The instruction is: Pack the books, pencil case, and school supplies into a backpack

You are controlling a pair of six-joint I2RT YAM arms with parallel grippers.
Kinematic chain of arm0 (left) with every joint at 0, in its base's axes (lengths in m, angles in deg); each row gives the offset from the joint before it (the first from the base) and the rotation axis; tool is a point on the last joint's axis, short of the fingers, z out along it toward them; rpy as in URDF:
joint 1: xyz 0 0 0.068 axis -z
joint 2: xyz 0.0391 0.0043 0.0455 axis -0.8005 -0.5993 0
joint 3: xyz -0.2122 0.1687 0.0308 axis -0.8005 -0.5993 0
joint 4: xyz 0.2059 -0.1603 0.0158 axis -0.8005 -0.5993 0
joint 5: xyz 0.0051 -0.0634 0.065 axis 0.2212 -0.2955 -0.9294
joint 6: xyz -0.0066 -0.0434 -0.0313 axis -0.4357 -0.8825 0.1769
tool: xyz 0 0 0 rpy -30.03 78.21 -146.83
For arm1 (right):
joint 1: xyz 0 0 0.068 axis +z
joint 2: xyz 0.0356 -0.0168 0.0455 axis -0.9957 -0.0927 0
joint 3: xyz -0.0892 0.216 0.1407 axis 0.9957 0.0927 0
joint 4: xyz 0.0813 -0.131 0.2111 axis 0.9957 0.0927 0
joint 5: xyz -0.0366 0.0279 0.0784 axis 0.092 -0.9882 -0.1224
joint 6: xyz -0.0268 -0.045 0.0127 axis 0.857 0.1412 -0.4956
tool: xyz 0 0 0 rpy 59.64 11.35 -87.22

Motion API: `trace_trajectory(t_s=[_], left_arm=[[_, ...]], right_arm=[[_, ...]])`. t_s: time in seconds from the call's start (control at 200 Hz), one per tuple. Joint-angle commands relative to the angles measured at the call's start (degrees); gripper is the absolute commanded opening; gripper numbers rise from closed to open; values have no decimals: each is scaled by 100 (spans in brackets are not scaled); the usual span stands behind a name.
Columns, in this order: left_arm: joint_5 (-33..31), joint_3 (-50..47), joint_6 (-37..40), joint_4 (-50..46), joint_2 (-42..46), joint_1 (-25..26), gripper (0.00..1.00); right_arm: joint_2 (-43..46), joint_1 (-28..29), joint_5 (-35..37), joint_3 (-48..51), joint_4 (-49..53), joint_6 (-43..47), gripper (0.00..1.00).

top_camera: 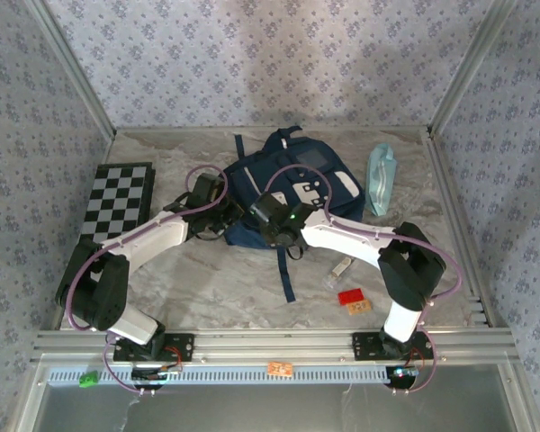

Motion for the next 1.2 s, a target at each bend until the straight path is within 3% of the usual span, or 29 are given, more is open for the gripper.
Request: trace_trajectory(t_s=[0.0, 0.215, 0.495, 0.645, 0.71, 0.83, 1.194], left_arm=[[-302, -43, -106, -99, 124, 1, 0], [-562, -52, -150, -270, 72, -8, 0], [-858, -94, -57, -381, 52, -328, 0], [-886, -43, 15, -433, 109, -420, 0], [-729, -58, 23, -280, 126, -423, 0], [-654, 54, -96, -264, 68, -169, 0], [-288, -226, -854, 568, 242, 155, 0]], right_arm=[[-29, -51, 220, 126, 115, -136, 20], [345, -169, 385, 347, 28, -154, 0], [1025, -873, 93, 1040, -8, 1, 0], [1052, -832, 244, 923, 349, 117, 0], [1088, -877, -135, 976, 94, 145, 0], [1009, -679, -914, 888, -356, -71, 0], [-56, 16, -1939, -363, -876, -197, 0]])
